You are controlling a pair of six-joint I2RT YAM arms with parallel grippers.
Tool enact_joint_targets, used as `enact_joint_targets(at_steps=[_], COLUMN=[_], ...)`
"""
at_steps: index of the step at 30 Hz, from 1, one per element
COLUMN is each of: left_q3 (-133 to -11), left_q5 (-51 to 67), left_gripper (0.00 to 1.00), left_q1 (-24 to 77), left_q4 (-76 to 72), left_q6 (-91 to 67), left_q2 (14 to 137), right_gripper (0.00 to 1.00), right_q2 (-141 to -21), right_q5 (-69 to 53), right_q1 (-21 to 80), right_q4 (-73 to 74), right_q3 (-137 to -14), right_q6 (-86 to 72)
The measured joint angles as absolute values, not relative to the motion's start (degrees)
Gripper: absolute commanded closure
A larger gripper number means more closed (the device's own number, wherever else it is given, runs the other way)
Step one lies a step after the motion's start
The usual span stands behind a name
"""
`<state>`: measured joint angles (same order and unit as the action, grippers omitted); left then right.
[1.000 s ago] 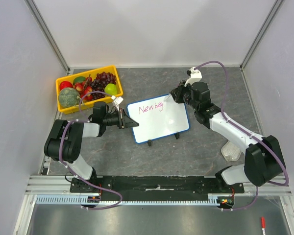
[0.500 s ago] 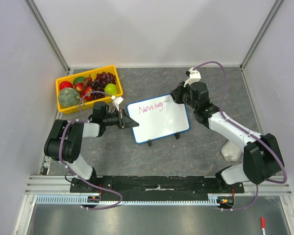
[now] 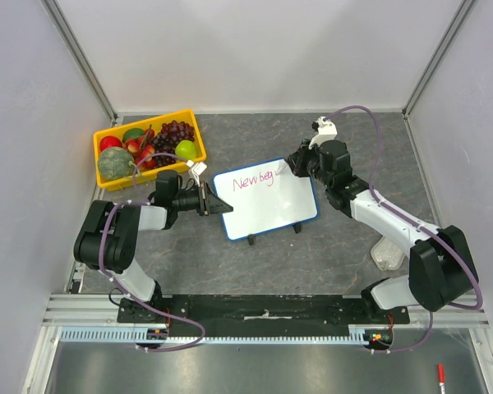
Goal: Write a sentence on the whiteboard
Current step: Write with the whiteboard marker on the whiteboard.
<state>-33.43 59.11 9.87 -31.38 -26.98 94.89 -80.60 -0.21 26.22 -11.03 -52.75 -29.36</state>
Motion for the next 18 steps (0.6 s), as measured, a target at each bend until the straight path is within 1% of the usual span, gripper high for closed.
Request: enact_joint_targets(at_steps=[10, 18], left_q3=[-33.4, -33.4], left_q5=[59.1, 59.1], left_gripper=[0.98, 0.98], left_q1=[9.9, 9.9], left_q4=[-31.4, -31.4], left_q6=[-27.0, -26.9], left_q2=[94.9, 94.9], right_gripper=[1.00, 1.00], right_q2=[-79.5, -79.5], right_q5=[-0.6, -0.6], right_q1=[26.2, 26.2], right_q4=[-9.5, -9.4], right_q3=[-52.8, -55.5], right_q6=[-29.4, -29.4])
